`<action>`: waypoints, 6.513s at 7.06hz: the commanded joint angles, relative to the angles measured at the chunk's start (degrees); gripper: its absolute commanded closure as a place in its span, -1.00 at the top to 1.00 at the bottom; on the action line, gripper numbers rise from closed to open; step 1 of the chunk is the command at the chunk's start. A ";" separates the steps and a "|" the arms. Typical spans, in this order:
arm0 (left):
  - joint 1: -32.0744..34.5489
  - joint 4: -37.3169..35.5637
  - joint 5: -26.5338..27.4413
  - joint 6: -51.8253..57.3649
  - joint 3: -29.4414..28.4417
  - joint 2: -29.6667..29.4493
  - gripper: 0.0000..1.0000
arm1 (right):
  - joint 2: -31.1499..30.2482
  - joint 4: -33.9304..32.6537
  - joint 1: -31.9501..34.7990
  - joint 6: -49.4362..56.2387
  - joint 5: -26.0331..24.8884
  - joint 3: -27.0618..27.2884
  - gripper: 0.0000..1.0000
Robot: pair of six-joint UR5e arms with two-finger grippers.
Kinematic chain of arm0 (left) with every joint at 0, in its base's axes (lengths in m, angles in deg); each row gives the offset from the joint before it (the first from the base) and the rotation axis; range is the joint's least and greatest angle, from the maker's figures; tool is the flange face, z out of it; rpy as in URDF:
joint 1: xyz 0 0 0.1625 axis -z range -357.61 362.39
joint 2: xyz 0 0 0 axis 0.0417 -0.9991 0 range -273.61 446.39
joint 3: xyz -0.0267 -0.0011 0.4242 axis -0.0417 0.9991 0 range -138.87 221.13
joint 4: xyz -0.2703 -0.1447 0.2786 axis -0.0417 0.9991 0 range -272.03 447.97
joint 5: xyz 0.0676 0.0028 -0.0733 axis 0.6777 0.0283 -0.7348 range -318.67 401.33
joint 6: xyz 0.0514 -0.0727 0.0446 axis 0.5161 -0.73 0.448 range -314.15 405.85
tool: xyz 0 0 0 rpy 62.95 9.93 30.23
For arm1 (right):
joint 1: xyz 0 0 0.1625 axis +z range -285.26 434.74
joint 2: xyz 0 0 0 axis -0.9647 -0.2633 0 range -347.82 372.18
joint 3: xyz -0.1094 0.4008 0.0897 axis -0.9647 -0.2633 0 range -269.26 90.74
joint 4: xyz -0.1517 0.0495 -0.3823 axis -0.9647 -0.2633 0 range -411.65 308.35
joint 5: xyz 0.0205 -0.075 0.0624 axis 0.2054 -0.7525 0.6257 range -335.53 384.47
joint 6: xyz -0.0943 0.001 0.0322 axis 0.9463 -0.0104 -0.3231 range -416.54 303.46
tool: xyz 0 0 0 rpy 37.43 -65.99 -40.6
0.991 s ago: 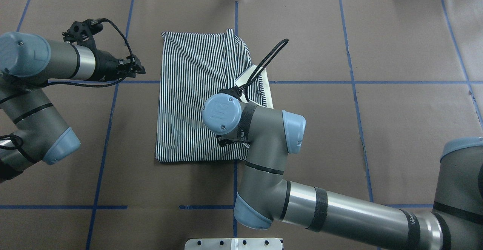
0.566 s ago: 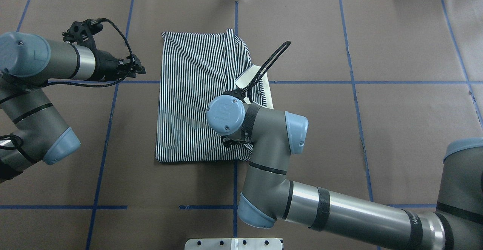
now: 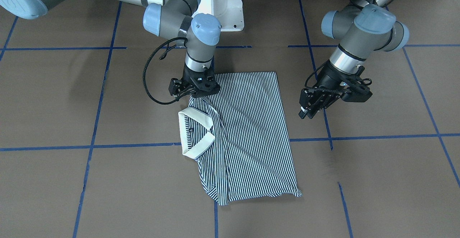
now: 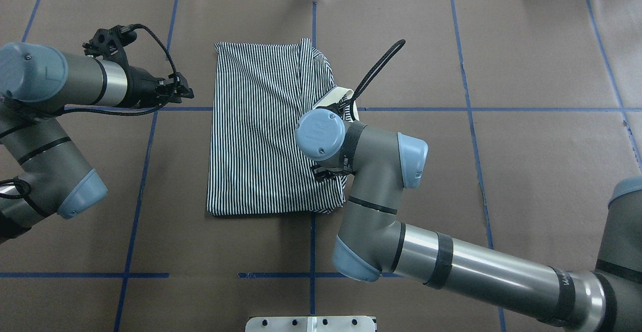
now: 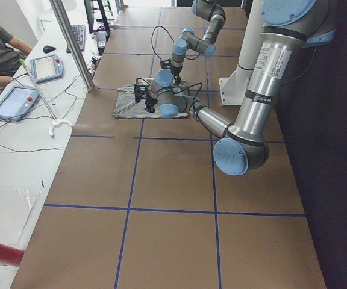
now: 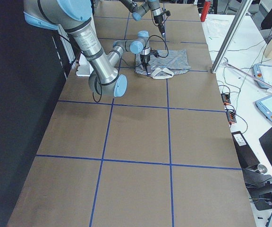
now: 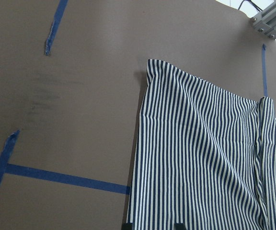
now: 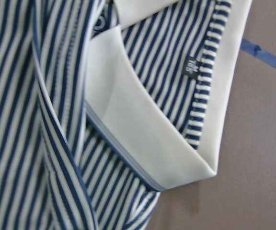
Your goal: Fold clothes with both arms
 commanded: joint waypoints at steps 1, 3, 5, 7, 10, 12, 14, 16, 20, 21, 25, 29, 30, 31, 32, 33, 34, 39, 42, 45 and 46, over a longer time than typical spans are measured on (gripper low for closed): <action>0.04 -0.09 0.09 -0.17 0.97 -0.02 -0.20 | -10.89 -0.26 2.30 2.94 2.42 11.38 1.00; 0.04 -0.09 0.09 -0.17 1.24 -0.02 -0.20 | -7.83 -2.02 2.83 2.42 3.39 12.71 1.00; 0.04 -0.09 0.09 -0.17 1.77 0.16 -0.20 | 2.87 -1.58 2.83 -2.99 3.22 4.04 0.98; 0.04 -0.09 0.09 -0.17 1.68 0.16 -0.21 | 8.35 -0.88 1.43 -5.57 2.78 -1.60 0.48; 0.04 -0.09 0.09 -0.17 1.68 0.25 -0.21 | 8.72 5.01 -0.24 -5.93 2.34 -6.28 0.44; 0.04 -0.18 0.09 -0.17 1.77 0.25 -0.21 | 8.72 5.10 -0.25 -5.67 2.34 -7.25 0.28; 0.04 -0.09 0.09 -0.17 1.68 0.25 -0.21 | 9.16 5.10 -0.25 -5.32 2.43 -8.31 0.21; 0.04 -0.09 0.09 -0.26 1.77 0.16 -0.21 | 9.08 5.10 -0.25 -5.41 2.43 -8.57 -0.54; 0.04 -0.09 0.00 -0.17 1.68 0.25 -0.22 | 8.73 5.10 0.28 -4.53 3.56 -8.40 -1.00; 0.04 -0.09 0.00 -0.17 1.68 0.25 -0.22 | 8.38 4.84 1.85 -3.48 6.27 -7.62 -1.00; 0.04 -0.18 0.09 -0.26 2.03 0.25 -0.22 | -1.03 4.66 0.64 -4.17 5.60 1.80 -0.28; 0.04 -0.18 0.17 -0.43 2.12 0.25 -0.22 | -0.51 4.66 3.17 -5.41 6.29 1.36 1.00; 0.04 -0.18 0.17 -0.43 2.21 0.25 -0.22 | 1.15 5.10 5.44 -4.62 6.12 -0.38 1.00; 0.13 -0.09 0.17 -0.43 2.38 0.34 -0.22 | 7.69 5.19 7.38 -4.96 6.12 -8.23 1.00; 0.04 -0.18 0.09 -0.43 3.95 1.99 -0.22 | 13.33 8.50 8.71 -5.32 6.12 -16.75 1.00; 0.13 -0.18 0.09 -0.43 5.10 3.05 -0.22 | 13.56 13.49 9.24 -5.14 5.94 -21.53 1.00; 0.04 -0.18 0.09 -0.43 5.11 3.06 -0.22 | 13.73 13.80 9.86 -4.88 5.94 -22.71 1.00; 0.04 -0.18 0.09 -0.43 5.55 3.06 -0.22 | 11.20 16.44 16.88 3.89 9.01 -27.39 1.00; 0.13 -0.26 0.00 -0.43 6.51 3.15 -0.23 | 11.37 15.91 14.45 -8.94 12.27 -19.34 1.00; 0.13 -0.26 -1.94 -0.34 8.54 4.99 -0.24 | -4.33 15.83 4.10 -39.85 4.06 7.24 0.76; 0.13 -0.18 -1.94 -0.34 8.54 4.99 -0.24 | -8.55 15.91 -0.81 -51.52 0.18 12.90 0.54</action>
